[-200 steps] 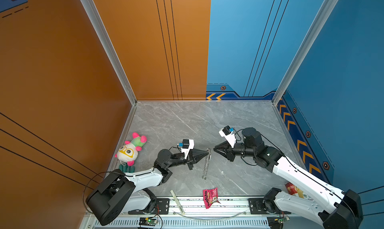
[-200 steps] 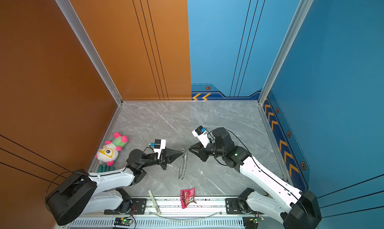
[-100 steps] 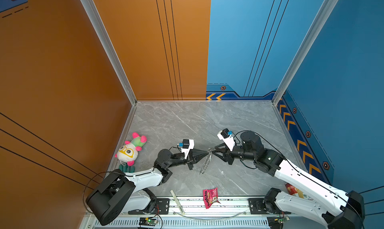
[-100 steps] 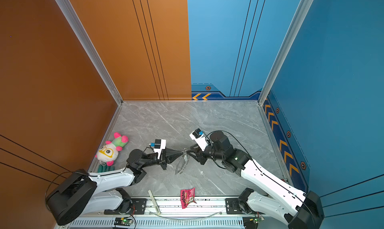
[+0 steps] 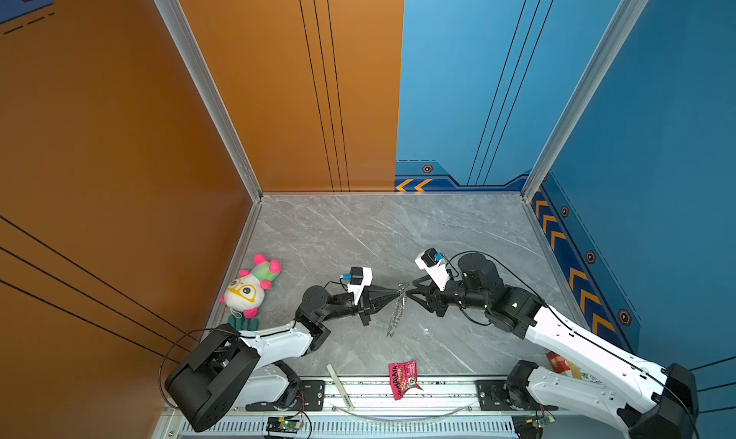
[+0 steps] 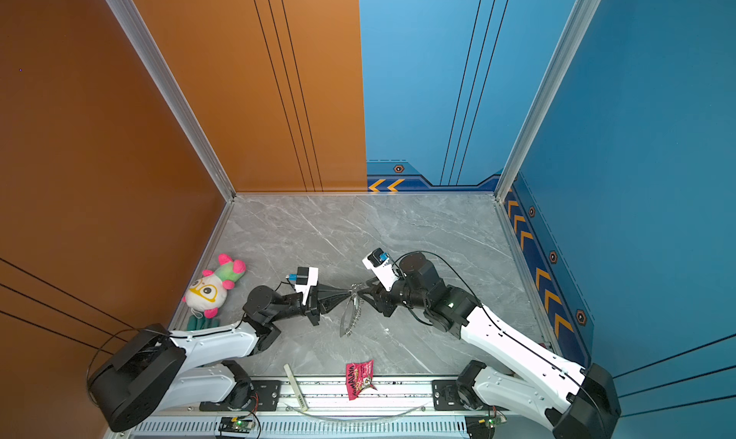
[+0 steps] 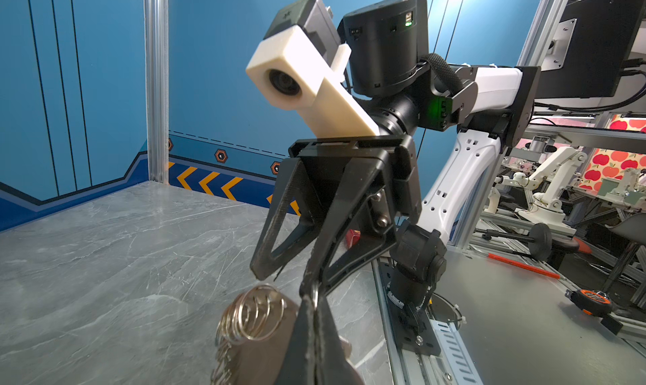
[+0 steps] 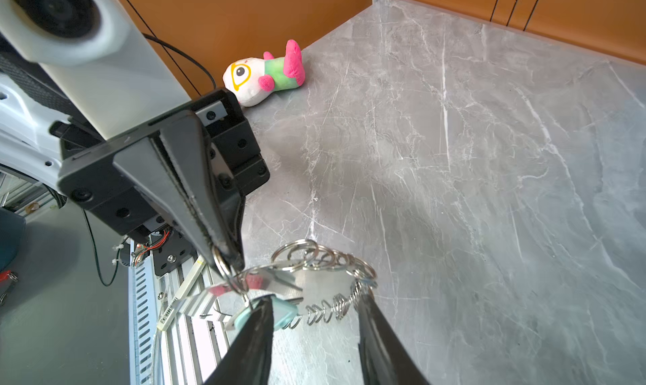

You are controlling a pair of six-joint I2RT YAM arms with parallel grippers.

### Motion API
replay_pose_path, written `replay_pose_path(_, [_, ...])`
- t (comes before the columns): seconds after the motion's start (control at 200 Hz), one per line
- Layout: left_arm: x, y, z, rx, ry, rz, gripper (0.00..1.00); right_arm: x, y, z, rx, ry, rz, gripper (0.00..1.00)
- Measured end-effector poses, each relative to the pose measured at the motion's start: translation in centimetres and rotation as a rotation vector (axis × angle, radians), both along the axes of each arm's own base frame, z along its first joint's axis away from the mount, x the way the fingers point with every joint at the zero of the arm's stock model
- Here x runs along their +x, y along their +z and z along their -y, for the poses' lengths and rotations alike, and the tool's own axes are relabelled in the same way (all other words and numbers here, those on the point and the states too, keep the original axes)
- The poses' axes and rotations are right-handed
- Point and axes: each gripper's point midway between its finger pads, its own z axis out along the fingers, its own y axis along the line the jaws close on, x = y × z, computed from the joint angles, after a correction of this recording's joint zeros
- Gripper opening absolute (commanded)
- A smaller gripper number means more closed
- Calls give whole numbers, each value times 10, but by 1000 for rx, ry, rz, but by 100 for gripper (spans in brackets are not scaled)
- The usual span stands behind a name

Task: Attach keys to a key ring
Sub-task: Insert the key into the keyring.

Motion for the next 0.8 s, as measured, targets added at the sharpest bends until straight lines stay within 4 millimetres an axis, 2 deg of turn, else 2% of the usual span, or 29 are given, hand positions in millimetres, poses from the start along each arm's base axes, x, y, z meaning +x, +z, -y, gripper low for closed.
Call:
replay_pose_path(0.15, [0, 0, 0, 1, 1, 1, 0, -1, 3, 3, -8, -8, 25, 51])
replay_pose_path(0.35, [0, -1, 0, 3, 1, -1, 0, -8, 4, -2, -14, 14, 38, 55])
replay_pose_path(0.801, [0, -1, 0, 3, 0, 0, 0, -3, 6, -3, -23, -9, 51, 54])
